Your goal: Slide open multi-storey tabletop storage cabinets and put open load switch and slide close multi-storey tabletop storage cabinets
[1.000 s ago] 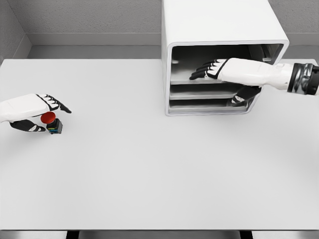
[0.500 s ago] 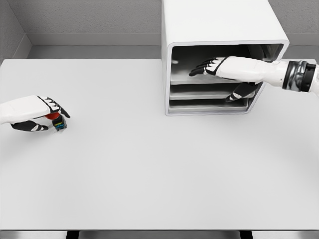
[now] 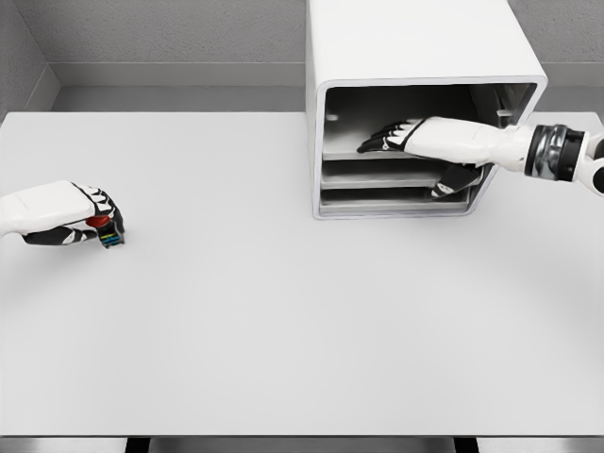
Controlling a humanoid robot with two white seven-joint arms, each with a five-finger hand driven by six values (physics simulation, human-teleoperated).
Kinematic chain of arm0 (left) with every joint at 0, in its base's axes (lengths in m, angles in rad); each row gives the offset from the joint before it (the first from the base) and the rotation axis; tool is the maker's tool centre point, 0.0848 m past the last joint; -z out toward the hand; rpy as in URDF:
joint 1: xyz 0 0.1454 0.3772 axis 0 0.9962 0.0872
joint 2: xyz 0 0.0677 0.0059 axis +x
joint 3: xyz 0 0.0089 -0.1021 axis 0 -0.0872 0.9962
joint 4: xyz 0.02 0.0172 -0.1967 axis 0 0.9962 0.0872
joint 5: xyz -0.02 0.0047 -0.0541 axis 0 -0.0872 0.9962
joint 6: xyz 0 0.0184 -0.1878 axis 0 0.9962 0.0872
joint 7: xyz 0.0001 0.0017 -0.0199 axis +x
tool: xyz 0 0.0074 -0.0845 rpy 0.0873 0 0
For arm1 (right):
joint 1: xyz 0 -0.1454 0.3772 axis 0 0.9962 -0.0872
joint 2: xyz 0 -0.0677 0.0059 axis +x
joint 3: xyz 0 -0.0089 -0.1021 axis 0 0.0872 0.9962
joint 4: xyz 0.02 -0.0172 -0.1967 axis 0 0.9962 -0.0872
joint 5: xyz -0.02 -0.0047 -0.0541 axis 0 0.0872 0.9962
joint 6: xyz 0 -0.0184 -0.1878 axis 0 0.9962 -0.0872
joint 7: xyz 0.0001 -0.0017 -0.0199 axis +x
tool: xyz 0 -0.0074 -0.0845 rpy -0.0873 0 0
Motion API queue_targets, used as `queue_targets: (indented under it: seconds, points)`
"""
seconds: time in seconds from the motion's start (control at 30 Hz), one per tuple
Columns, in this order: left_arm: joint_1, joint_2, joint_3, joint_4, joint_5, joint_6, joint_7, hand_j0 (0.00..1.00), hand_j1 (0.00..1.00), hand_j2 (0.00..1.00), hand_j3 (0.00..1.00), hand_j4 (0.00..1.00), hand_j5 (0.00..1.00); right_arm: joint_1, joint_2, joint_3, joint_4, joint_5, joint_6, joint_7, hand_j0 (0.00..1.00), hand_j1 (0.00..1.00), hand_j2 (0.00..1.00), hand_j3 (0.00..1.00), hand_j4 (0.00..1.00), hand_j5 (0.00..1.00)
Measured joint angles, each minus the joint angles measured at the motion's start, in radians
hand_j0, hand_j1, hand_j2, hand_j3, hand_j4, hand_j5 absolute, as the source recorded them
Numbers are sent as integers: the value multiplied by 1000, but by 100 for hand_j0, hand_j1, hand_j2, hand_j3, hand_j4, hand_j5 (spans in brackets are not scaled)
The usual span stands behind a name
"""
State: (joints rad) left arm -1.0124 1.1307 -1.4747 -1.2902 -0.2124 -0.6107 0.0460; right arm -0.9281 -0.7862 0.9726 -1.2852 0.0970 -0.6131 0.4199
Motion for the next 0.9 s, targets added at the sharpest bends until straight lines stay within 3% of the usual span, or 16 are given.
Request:
queue_targets:
  seconds: [0.53,0.67,0.9]
  points:
    - [0,-33,2,23,-20,0,1,37,37,37,37,37,37,3,0,-5,4,1,0,-6,100,100,100,100,100,100]
    - [-10,-39,3,24,-24,0,1,37,37,37,37,37,37,-2,26,-11,33,-46,8,-5,100,100,100,100,100,100]
    - [-54,-59,3,22,-17,0,5,37,37,37,37,37,37,-28,51,-12,90,0,1,-4,100,100,100,100,100,100]
